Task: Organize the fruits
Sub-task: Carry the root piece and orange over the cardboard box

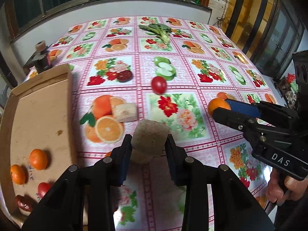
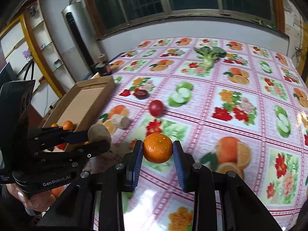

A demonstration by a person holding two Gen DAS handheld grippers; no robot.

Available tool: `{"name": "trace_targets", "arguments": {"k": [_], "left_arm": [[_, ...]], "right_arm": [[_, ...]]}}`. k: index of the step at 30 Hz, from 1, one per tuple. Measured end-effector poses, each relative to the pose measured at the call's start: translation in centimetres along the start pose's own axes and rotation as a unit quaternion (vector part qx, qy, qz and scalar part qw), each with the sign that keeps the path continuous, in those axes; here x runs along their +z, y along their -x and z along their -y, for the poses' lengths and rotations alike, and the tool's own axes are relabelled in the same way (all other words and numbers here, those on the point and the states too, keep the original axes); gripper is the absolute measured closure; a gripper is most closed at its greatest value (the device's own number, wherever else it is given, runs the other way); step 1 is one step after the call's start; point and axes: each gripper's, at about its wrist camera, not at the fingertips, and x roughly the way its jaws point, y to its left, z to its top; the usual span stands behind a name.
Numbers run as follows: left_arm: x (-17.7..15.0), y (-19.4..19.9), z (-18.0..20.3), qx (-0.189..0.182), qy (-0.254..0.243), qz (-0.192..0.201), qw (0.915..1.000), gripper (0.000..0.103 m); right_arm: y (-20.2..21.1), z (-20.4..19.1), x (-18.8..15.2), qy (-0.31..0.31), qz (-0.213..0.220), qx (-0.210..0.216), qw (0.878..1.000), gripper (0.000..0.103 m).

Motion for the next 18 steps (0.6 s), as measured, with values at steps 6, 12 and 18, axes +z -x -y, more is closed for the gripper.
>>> {"name": "trace_targets", "arguments": {"k": [6, 12, 18], "left_arm": [[-0.6, 1.3, -1.5, 0.005, 0.009, 0.01, 0.9999, 0.071], [-0.8, 2.2, -3.2, 0.011, 0.022, 0.019, 0.9995, 0.071], [-1.0, 2.9, -5.1, 0.02, 0.036, 0.026, 0.9988, 0.071]], "right_arm": [[-0.7, -2.5, 0.7, 0.018, -0.001, 0.016, 1.0, 0.071], [-1.3, -4.7, 1.5, 0.034, -0.003, 0.032, 0.999, 0.071], [-2.2, -7.1, 2.3, 0.055, -0.005, 0.045, 0.997, 0.071]]}}
